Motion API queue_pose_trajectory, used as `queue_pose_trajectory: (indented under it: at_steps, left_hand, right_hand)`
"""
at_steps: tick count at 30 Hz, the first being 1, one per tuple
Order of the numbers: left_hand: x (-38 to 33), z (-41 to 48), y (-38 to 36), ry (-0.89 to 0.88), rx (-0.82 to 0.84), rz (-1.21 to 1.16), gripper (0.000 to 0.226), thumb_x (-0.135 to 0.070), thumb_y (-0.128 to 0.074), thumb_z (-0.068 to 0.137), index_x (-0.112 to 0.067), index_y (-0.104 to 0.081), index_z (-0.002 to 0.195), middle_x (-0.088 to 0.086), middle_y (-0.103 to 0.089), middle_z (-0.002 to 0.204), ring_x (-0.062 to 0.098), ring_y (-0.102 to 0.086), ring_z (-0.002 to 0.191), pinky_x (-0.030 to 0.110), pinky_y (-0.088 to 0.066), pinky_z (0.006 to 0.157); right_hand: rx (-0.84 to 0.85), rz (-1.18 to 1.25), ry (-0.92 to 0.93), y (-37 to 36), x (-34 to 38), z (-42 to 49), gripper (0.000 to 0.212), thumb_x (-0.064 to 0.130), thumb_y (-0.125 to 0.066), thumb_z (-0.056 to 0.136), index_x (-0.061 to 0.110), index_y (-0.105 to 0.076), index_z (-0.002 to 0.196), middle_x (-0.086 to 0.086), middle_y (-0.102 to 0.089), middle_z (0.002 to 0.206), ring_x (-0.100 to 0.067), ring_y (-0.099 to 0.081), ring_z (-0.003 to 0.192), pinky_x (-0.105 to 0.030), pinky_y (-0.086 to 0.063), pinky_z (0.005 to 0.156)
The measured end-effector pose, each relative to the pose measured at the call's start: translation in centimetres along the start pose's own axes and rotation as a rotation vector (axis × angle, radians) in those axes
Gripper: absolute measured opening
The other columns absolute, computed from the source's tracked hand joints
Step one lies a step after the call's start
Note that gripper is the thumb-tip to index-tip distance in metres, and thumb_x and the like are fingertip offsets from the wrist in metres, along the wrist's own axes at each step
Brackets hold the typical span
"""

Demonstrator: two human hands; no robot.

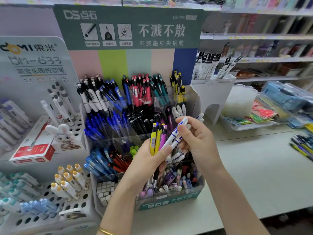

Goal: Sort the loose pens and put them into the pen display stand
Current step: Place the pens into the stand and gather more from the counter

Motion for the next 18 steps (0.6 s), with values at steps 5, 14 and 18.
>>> queue_pose_trajectory:
  at_steps: [5, 14, 18]
  left_hand:
    - [-0.5, 1.3, -0.7, -0.010, -0.068, 0.045, 0.027, -0.033, -0.064, 0.090, -0.012, -0.048, 0.094, -0.007, -0.049, 0.055, 0.021, -0.043, 0.053, 0.035, -0.041, 0.054]
    - [-0.3, 2.2, -0.5, -0.034, -0.102, 0.160, 0.027, -0.019, -0.070, 0.086, -0.014, -0.048, 0.100, -0.003, -0.048, 0.054, 0.018, -0.043, 0.048, 0.030, -0.044, 0.054]
    - [-0.1, 2.5, -0.4, -0.037, -0.130, 0.170, 0.020, -0.019, -0.065, 0.090, -0.016, -0.046, 0.096, -0.003, -0.049, 0.052, 0.017, -0.044, 0.048, 0.030, -0.045, 0.058]
  right_hand:
    - [-0.092, 0.003, 0.055, 1.7, 1.0, 1.2, 0.010, 0.013, -0.055, 0.094, 0.016, -0.063, 0.099, -0.001, -0.054, 0.065, -0.009, -0.048, 0.048, -0.018, -0.041, 0.044]
    - [-0.483, -0.024, 0.237, 6.5, 2.3, 3.3, 0.013, 0.011, -0.053, 0.097, 0.019, -0.060, 0.104, 0.008, -0.055, 0.070, -0.004, -0.048, 0.051, -0.018, -0.044, 0.048]
    - [-0.514, -0.428, 0.444, 6.6, 2.2, 3.7, 0.020, 0.019, -0.054, 0.094, 0.020, -0.058, 0.114, 0.009, -0.059, 0.082, -0.009, -0.055, 0.067, -0.030, -0.050, 0.065]
Point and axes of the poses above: each hand's wrist, its own z-axis towards the middle knuckle, its own y-axis out of the back of the hand, x = y × z, the point moved 2 cm from there along z, towards the middle knuckle
